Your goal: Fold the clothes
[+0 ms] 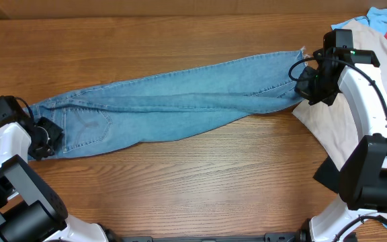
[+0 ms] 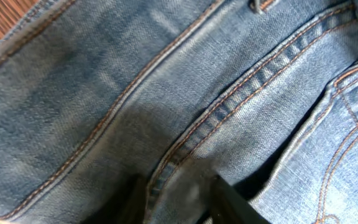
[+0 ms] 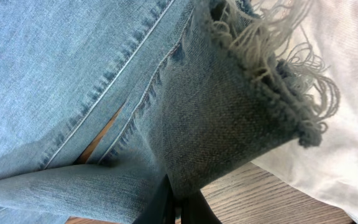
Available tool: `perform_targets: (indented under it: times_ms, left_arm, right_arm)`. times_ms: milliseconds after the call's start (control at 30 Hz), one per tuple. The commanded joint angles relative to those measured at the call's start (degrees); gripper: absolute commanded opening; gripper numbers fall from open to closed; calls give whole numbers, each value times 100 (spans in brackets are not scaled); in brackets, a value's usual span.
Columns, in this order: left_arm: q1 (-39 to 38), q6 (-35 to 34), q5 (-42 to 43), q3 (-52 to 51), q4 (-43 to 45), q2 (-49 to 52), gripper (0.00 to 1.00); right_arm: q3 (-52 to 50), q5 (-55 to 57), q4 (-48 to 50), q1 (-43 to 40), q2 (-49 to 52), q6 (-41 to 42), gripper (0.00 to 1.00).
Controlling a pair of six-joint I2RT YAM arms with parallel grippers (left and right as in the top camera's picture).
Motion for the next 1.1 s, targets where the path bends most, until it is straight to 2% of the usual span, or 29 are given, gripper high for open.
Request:
perform_targets:
  times_ms: [0,733,800,900,1067]
  left_arm:
    - [-15,72,168,-166,-70,15,41]
    - [-15,160,149,-166,-33,15,52]
    - [-15,160,151,-166,-35,15,57]
    - [-15,160,153,-166,-35,15,71]
    - [-15,160,151,-166,-31,15,73]
  right_arm:
    - [144,24,-37,-4,7,-22,4]
    - [144,13,-111,-4,7,-20,4]
    - [144,13,-111,-4,7,-20,4]
    - [144,13,-111,-4,7,-20,5]
    - [144,13,-125,-4,7,-20,5]
